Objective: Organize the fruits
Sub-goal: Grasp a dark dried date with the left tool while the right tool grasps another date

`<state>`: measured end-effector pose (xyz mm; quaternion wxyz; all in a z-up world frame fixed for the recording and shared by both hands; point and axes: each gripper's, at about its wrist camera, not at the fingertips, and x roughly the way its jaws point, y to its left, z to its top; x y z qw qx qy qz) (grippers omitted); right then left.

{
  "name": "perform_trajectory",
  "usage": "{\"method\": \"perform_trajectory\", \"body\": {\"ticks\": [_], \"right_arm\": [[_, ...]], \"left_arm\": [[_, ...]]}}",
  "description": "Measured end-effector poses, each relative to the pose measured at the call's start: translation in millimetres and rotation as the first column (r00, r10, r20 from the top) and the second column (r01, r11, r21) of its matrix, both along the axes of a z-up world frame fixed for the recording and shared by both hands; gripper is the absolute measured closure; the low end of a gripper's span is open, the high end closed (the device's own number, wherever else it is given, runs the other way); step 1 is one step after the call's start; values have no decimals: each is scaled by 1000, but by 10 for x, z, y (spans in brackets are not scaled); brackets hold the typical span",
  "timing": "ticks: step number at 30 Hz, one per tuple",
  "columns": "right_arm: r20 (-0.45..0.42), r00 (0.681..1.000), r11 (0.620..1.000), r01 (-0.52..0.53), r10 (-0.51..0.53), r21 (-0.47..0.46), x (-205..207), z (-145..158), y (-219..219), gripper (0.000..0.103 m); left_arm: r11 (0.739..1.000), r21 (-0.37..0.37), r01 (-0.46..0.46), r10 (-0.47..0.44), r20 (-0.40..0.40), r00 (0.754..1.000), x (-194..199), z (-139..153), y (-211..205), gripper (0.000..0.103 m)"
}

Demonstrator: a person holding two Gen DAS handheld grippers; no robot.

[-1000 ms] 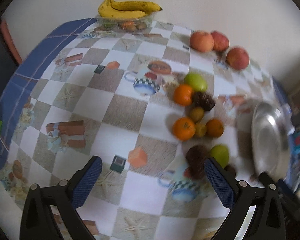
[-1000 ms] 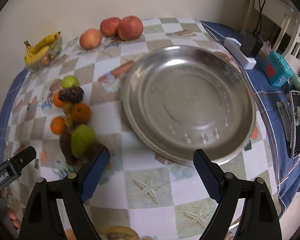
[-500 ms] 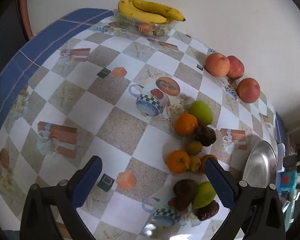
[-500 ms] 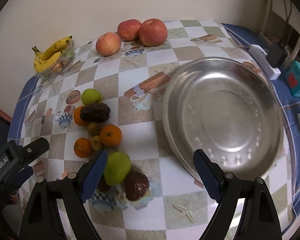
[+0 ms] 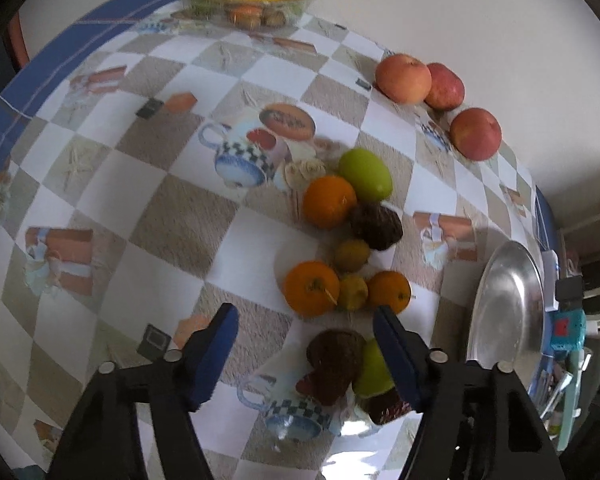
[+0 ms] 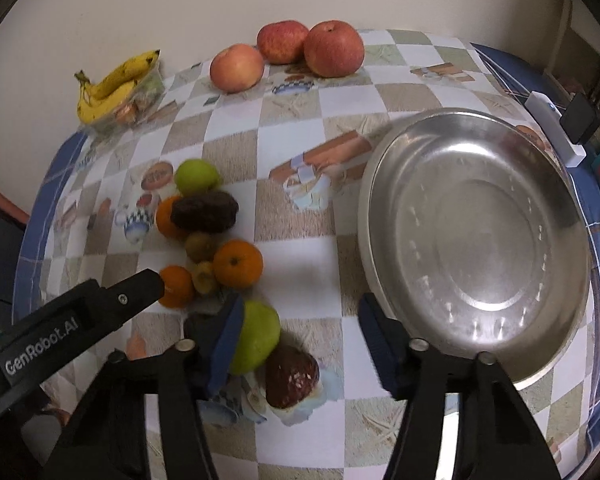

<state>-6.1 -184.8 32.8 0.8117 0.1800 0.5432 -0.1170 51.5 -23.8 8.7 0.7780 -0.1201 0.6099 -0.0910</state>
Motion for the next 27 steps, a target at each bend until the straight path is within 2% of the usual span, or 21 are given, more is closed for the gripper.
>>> {"method": "perform_trajectory", "body": {"ticks": [3, 9, 14, 21, 25, 27], "right_arm": [[-11, 1000, 999, -8, 9, 36, -55, -60, 19, 50], [-38, 998, 998, -41, 43, 48, -103, -136, 73, 51], [-59, 997, 997, -52, 55, 63, -127, -207, 95, 51], [-66, 995, 994, -66, 72, 90, -149, -223, 135, 53], [-48, 997, 994, -63, 67, 94, -184, -167, 110, 54], [-45, 997, 994, -53, 57, 92, -199, -154, 81, 55]], "left_arm": [[1000, -19, 19, -20, -23, 1000, -34, -48, -35, 40], [997, -60, 47, -51, -71, 996, -89, -150, -132, 44], [996, -56, 65, -70, -97, 993, -120, -229, -205, 48], [991, -131, 24, -42, -131, 991, -136, -273, -141, 58], [991, -135, 13, -31, -131, 991, -138, -262, -153, 63], [989, -147, -19, -3, -148, 989, -142, -281, -92, 69]]}}
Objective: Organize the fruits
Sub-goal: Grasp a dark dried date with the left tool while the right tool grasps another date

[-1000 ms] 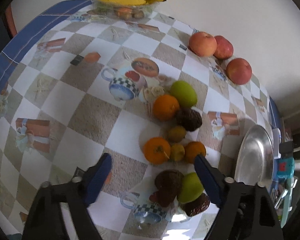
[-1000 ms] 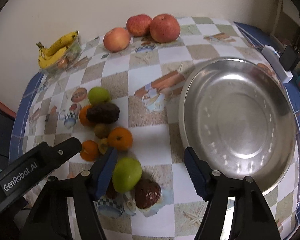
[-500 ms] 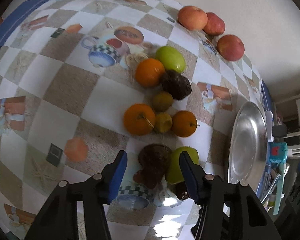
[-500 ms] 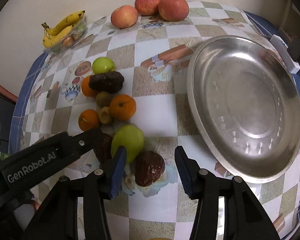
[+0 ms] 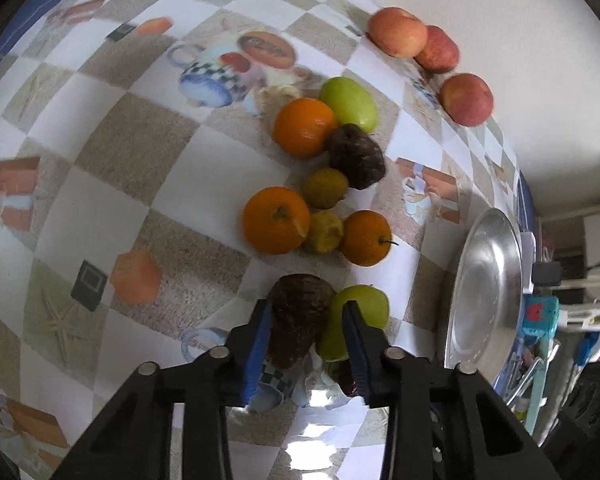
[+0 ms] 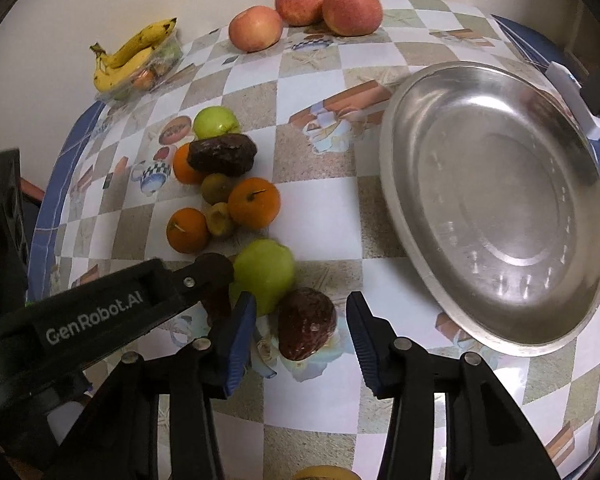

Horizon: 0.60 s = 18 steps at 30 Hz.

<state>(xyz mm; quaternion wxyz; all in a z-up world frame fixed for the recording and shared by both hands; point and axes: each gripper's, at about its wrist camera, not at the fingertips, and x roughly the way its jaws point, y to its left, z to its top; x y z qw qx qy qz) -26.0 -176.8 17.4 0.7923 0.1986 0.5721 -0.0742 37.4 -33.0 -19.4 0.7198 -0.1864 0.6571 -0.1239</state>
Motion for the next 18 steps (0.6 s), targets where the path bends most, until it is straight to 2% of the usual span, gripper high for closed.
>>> {"method": "perform_trajectory", "body": {"ticks": [3, 6, 13, 18], "right_arm": [[-14, 1000, 1000, 5, -5, -4, -3, -37, -22, 56], [-34, 999, 1000, -8, 8, 4, 12, -95, -1, 58], [-37, 999, 999, -27, 28, 25, 19, -139, 29, 58], [-38, 999, 999, -36, 37, 32, 21, -142, 50, 58]], "left_arm": [[999, -33, -27, 25, -31, 999, -5, -51, 65, 68], [1000, -20, -18, 18, -22, 1000, -20, -24, 46, 72], [998, -9, -65, 65, -7, 998, -9, -7, 165, 72], [998, 3, -64, 64, 7, 998, 14, -15, 163, 72]]}}
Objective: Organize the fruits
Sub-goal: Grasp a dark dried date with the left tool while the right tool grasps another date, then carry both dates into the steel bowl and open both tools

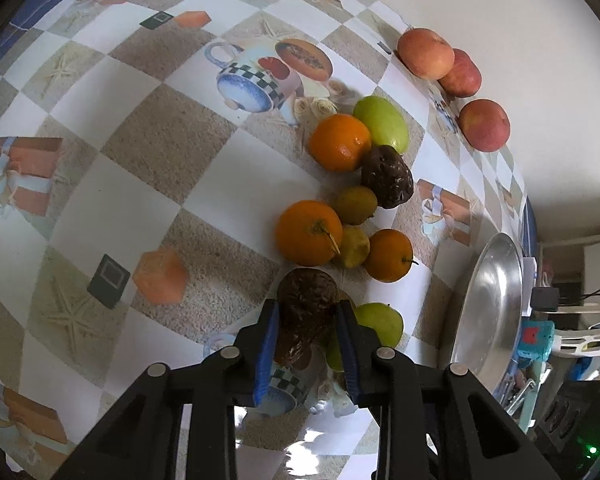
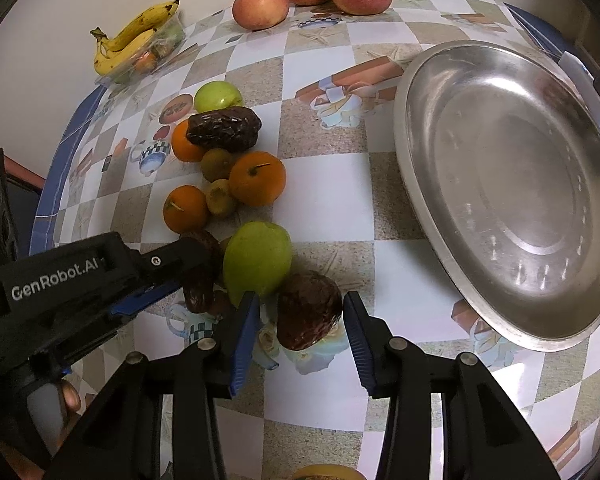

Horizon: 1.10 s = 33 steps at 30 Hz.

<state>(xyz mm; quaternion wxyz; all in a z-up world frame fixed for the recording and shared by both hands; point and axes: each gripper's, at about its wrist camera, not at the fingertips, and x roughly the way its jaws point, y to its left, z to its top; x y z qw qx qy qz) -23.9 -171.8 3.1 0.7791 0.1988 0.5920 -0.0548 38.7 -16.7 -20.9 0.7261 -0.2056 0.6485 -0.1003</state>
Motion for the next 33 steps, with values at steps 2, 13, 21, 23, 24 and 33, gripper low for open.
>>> {"method": "perform_trajectory", "body": {"ticks": [2, 13, 21, 23, 24, 33], "right_arm": [[2, 1000, 1000, 0, 0, 3, -2, 3, -2, 59], [4, 1000, 1000, 26, -26, -10, -20, 7, -76, 67], [10, 1000, 1000, 18, -18, -25, -17, 25, -50, 67], [15, 1000, 999, 20, -19, -33, -18, 41, -49, 68], [21, 1000, 999, 22, -22, -34, -21, 56, -57, 68], [135, 989, 996, 63, -54, -57, -55, 423, -132, 67]], "left_arm": [[1000, 3, 5, -5, 4, 1000, 3, -3, -18, 72], [1000, -31, -3, 3, -14, 1000, 23, -78, -33, 67], [999, -39, -6, 5, -21, 1000, 15, -58, -26, 68], [999, -48, -7, 6, -12, 1000, 7, -18, -19, 68], [999, -52, -5, 5, -3, 1000, 4, 10, -20, 68], [997, -62, 37, -28, 126, 992, -22, 399, -102, 68]]}}
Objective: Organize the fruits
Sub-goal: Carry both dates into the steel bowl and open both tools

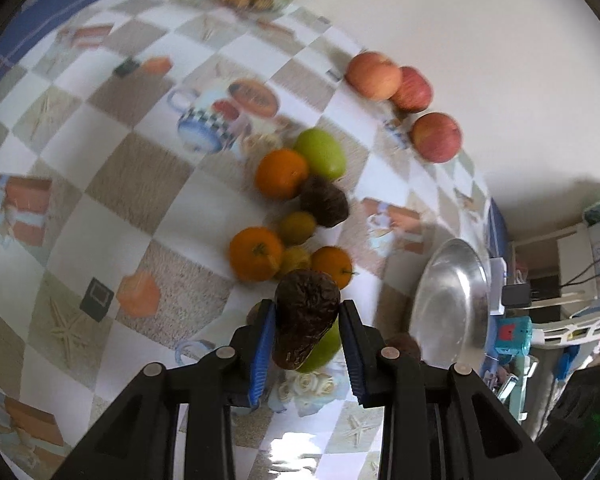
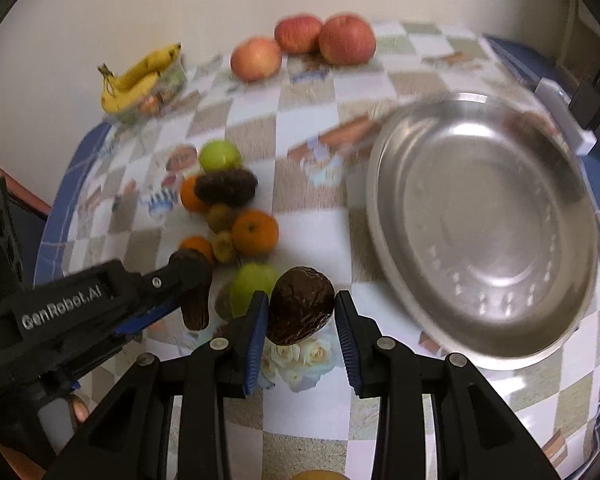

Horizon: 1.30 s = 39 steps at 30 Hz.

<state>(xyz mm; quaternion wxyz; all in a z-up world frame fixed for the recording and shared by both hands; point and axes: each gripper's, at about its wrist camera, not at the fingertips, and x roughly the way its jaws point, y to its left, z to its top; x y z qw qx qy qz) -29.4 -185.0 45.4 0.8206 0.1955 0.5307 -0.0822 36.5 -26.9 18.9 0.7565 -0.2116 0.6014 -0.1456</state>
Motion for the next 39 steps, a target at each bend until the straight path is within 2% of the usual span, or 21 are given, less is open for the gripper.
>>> {"method": "perform_trajectory", "body": {"ticks": [4, 7, 9, 14, 21, 28, 33, 39], "right_arm": [[26, 999, 998, 48, -47, -37, 44, 150, -103, 67], [33, 996, 996, 87, -87, 3, 106, 188, -255, 67], [35, 992, 993, 118, -117, -21, 171, 229, -352, 67], [65, 983, 984, 175, -173, -19, 272, 266, -638, 67], [36, 952, 951, 305, -303, -58, 216, 145, -1261, 67], [11, 924, 922, 382, -382, -59, 102, -14, -1628, 67], [-3, 909, 909, 415, -416, -42, 38, -123, -1762, 67], [-30, 907, 907, 420, -421, -33, 44, -264, -1793, 67]], "left_arm": [[1000, 31, 6, -7, 50, 999, 35, 131, -61, 68], [998, 53, 19, -23, 72, 997, 108, 186, -145, 68], [998, 58, 30, -34, 80, 996, 157, 216, -221, 68], [991, 78, 106, -113, 94, 989, 256, 223, -596, 68], [965, 66, 255, -259, 70, 963, 279, 122, -1282, 68], [925, 81, 372, -377, 52, 925, 214, -49, -1852, 68], [917, 84, 390, -394, 32, 919, 243, -201, -1967, 68], [915, 116, 387, -393, 28, 919, 286, -324, -1987, 68]]}}
